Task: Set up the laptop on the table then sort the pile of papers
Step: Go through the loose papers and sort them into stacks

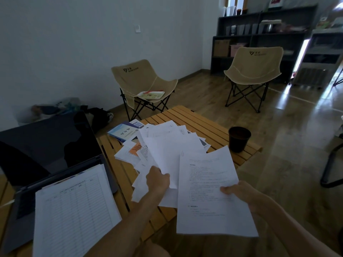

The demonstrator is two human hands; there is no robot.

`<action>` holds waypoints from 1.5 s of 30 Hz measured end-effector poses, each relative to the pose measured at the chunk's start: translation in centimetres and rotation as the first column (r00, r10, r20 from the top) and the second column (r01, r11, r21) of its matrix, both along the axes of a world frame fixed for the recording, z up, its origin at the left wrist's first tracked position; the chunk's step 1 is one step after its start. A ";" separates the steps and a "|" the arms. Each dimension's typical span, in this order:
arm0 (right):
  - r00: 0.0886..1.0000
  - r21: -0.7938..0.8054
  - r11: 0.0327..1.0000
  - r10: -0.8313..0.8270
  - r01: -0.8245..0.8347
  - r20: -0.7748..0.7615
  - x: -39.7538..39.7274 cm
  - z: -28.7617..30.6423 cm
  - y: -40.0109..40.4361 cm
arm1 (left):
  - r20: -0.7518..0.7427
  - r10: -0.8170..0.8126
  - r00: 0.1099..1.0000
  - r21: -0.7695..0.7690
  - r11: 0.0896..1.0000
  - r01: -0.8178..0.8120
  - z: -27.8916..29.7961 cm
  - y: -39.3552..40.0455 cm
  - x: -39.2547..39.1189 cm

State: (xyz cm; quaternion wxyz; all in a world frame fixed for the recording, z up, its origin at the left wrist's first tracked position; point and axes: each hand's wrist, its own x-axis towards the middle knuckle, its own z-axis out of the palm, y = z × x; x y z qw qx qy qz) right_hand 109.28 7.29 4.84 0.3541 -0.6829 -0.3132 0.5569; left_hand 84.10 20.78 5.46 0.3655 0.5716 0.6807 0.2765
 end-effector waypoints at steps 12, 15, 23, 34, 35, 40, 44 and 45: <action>0.965 0.114 0.960 -0.249 0.257 -0.078 -1.5 1.9 0.1 | -0.752 -0.269 0.602 0.403 0.534 0.743 9.2 -11.6 4.7; 0.945 0.132 0.941 -0.321 0.312 0.057 -1.6 1.4 0.5 | -0.787 -0.383 0.484 0.243 0.529 0.813 6.6 -13.8 6.9; 0.950 0.056 0.949 -0.308 0.310 -0.054 -1.4 1.9 -0.2 | -0.559 -0.399 0.727 0.465 0.575 0.673 10.4 -13.6 3.9; 0.910 0.089 0.917 -0.368 0.389 -0.194 -1.0 2.1 -0.5 | -0.087 -0.267 0.960 0.034 0.962 0.270 4.8 -5.4 -0.4; 0.909 0.126 0.923 -0.323 0.365 -0.264 -0.8 2.3 -0.2 | -0.060 -0.245 0.968 -0.010 0.969 0.245 3.6 -6.3 -0.2; 0.909 0.174 0.922 -0.283 0.346 -0.306 -0.3 2.5 0.5 | -0.094 -0.400 0.912 -0.137 0.912 0.386 1.8 -7.7 0.2; 0.973 0.086 0.976 -0.187 0.200 -0.136 0.1 0.5 -0.5 | -0.264 -0.426 0.865 -0.094 0.904 0.417 2.4 -3.6 -0.1; 0.977 0.071 0.976 -0.202 0.206 -0.065 0.4 0.2 -0.2 | -0.275 -0.349 0.896 -0.058 0.936 0.347 2.4 -1.8 0.0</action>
